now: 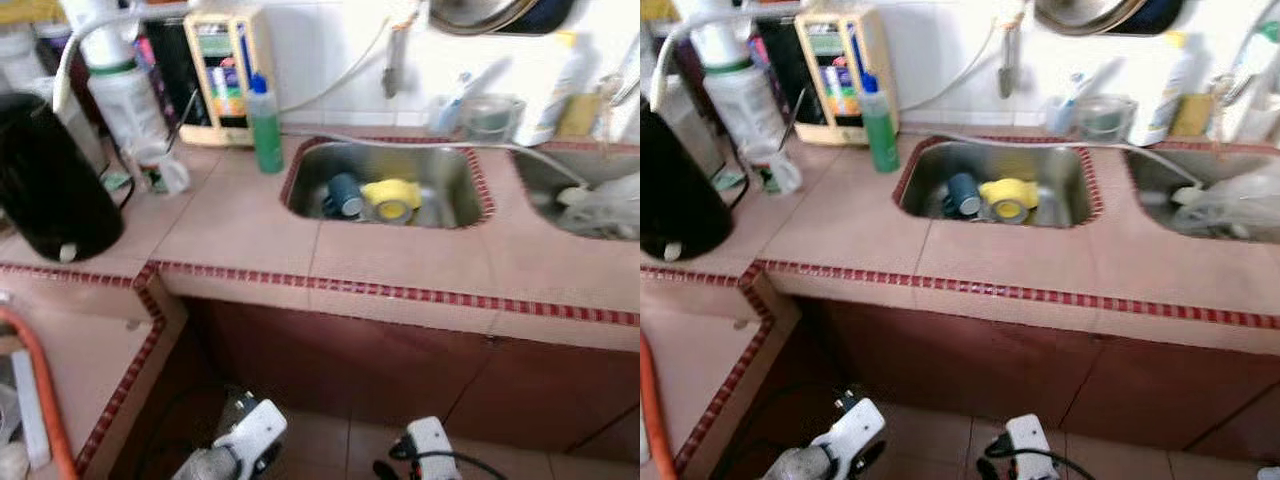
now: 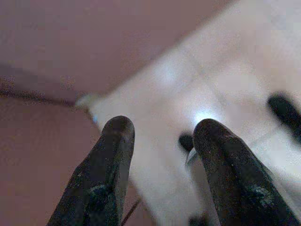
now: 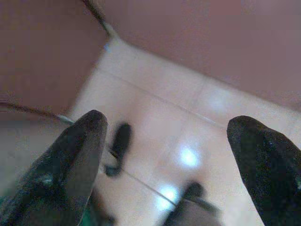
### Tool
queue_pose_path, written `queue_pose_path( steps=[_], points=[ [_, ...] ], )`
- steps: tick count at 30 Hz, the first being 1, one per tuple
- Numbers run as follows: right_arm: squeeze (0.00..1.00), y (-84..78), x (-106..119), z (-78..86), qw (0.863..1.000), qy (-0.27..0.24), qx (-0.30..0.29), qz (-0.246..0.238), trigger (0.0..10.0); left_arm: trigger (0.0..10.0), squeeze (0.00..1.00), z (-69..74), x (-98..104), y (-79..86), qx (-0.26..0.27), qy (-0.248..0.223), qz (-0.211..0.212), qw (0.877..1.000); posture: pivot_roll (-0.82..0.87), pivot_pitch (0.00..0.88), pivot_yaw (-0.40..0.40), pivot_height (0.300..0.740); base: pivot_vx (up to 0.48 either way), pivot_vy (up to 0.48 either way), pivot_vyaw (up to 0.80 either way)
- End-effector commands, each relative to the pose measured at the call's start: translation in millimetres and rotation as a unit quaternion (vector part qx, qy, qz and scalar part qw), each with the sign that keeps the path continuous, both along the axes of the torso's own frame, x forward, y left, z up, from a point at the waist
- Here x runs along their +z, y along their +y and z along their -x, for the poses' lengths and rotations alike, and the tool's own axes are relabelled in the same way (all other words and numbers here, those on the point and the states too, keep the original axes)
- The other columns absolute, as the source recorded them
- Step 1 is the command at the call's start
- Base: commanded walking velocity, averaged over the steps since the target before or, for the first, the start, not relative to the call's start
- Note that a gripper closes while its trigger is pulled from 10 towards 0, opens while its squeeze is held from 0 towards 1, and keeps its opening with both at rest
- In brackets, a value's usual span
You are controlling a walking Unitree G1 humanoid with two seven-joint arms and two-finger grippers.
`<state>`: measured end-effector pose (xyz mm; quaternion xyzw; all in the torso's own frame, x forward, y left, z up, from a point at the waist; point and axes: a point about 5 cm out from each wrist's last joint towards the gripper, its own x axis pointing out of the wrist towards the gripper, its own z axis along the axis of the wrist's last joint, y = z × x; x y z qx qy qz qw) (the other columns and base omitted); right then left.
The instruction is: Kitchen organization
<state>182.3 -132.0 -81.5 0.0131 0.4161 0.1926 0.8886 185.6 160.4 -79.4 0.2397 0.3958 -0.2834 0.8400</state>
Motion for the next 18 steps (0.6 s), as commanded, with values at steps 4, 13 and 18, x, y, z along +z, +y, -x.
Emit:
queue_pose_path(
  steps=[4, 13, 18],
  points=[
    [0.00, -11.8, -5.1, 9.0, 0.999, 0.014, -0.025, 0.024, 10.0, 10.0, 0.00, -0.6, 0.0, 0.0, 0.025, -0.008, 0.002, 1.000, 0.04, 0.000, 0.055, 0.740, 0.000, 0.000, 0.00],
    [0.00, -14.0, -7.0, 11.6, 0.998, 0.016, -0.048, 0.038, 10.0, 10.0, 0.00, 8.4, -4.7, 9.9, 0.066, 0.004, -0.009, 0.998, 0.03, 0.000, 0.047, 0.740, 0.000, 0.000, 0.00],
    [0.00, -14.5, -9.4, 16.8, 0.997, 0.023, -0.055, 0.042, 10.0, 10.0, 0.00, 4.6, -3.2, 9.0, 0.082, -0.001, -0.004, 0.997, 0.03, 0.000, 0.042, 0.740, 0.000, 0.000, 0.00]
  ],
)
